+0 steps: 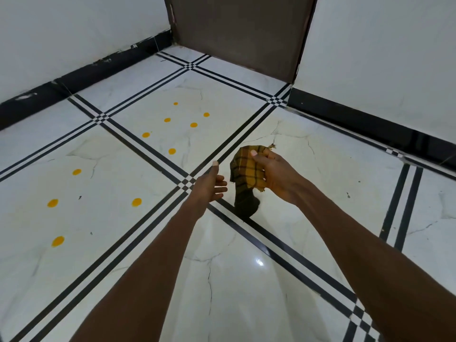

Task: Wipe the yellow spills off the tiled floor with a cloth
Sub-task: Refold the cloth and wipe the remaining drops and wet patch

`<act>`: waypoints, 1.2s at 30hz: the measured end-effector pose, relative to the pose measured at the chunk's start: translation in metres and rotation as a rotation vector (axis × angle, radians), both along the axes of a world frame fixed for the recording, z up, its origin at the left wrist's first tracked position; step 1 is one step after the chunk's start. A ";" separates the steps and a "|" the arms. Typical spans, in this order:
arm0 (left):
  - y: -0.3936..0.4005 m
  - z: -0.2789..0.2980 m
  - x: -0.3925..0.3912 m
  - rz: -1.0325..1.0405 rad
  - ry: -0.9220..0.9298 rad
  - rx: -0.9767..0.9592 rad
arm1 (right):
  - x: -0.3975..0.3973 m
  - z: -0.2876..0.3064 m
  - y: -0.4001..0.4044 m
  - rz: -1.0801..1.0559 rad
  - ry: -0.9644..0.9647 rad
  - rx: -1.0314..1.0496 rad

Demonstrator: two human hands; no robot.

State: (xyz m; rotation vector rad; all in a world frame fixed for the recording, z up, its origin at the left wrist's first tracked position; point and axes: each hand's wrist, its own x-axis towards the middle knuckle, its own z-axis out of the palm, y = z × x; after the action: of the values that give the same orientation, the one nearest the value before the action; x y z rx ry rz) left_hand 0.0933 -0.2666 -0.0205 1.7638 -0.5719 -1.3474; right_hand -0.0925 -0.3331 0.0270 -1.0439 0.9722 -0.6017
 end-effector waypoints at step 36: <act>-0.018 0.060 0.010 -0.554 -0.766 -0.242 | -0.025 0.006 -0.016 0.179 0.853 -0.875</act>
State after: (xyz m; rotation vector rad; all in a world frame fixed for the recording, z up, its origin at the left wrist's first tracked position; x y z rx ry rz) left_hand 0.1036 -0.2842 0.0396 1.9585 -1.6642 -0.8256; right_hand -0.1178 -0.3490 0.0328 -2.2566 1.3507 -0.4199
